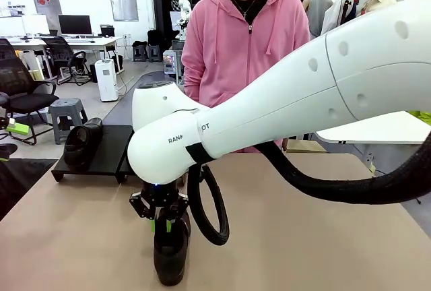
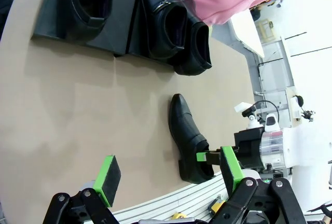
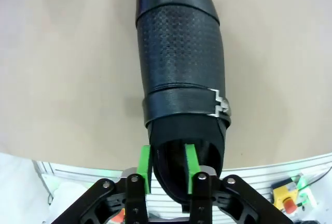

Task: Organize the shoes by placing them on the stand.
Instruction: Pick up one Shoe and place it in the middle of the table.

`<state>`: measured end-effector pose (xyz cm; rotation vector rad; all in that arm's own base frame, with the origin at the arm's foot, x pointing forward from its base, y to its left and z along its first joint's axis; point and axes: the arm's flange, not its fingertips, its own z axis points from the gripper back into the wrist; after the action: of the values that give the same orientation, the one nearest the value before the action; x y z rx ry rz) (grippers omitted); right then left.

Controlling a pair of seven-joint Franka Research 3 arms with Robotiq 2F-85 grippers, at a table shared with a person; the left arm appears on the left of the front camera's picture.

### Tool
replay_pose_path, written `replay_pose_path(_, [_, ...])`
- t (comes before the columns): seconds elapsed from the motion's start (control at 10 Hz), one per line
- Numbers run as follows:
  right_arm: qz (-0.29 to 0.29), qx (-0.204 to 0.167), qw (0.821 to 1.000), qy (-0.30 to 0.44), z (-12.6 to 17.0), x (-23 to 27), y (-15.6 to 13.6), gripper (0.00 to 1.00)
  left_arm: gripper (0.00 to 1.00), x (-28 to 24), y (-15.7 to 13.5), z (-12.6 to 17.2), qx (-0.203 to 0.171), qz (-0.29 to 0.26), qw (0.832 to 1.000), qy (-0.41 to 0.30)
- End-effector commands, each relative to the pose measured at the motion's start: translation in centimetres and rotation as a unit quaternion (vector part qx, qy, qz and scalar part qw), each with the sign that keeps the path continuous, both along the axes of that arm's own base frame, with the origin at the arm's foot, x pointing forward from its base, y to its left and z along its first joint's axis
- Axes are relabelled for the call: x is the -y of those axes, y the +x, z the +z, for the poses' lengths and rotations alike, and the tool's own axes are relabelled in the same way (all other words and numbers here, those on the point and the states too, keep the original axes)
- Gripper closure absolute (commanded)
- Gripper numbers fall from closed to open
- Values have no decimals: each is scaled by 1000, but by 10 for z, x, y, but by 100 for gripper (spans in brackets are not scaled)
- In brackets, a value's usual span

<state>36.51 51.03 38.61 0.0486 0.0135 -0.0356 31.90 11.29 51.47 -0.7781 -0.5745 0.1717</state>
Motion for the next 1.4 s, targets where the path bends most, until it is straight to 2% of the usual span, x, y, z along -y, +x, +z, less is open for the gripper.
replay_pose_path(0.0, [53,4,998,22,27,25,-15,0,0,0,-1,0,0,1,1000,-3])
replay_pose_path(0.1, [74,21,996,33,52,56,-30,0,0,0,-1,0,0,1,1000,-3])
replay_pose_path(0.2, [133,14,990,37,80,103,-46,0,0,0,-1,0,0,1,1000,-3])
replay_pose_path(0.3, [173,2,983,68,107,173,-54,0,0,0,-1,0,0,1,1000,-3])
replay_pose_path(0.5, [233,-36,960,152,134,283,-70,0,0,0,-1,0,0,1,1000,-3])
replay_pose_path(0.6, [241,-30,942,231,141,335,-77,0,0,0,-1,0,0,1,1000,-3])
replay_pose_path(0.7, [216,-2,929,302,140,387,-84,0,0,0,-1,0,0,1,1000,-3])
replay_pose_path(0.9, [152,34,916,369,122,451,-96,0,0,0,-1,0,0,1,1000,-3])
replay_pose_path(1.1, [108,52,896,427,97,482,-100,0,0,0,-1,0,0,1,1000,-3])
replay_pose_path(1.2, [71,67,900,425,91,478,-96,0,0,0,-1,0,0,1,1000,-3])
replay_pose_path(1.3, [123,45,908,397,127,496,-97,0,0,0,-1,0,0,1,1000,-3])
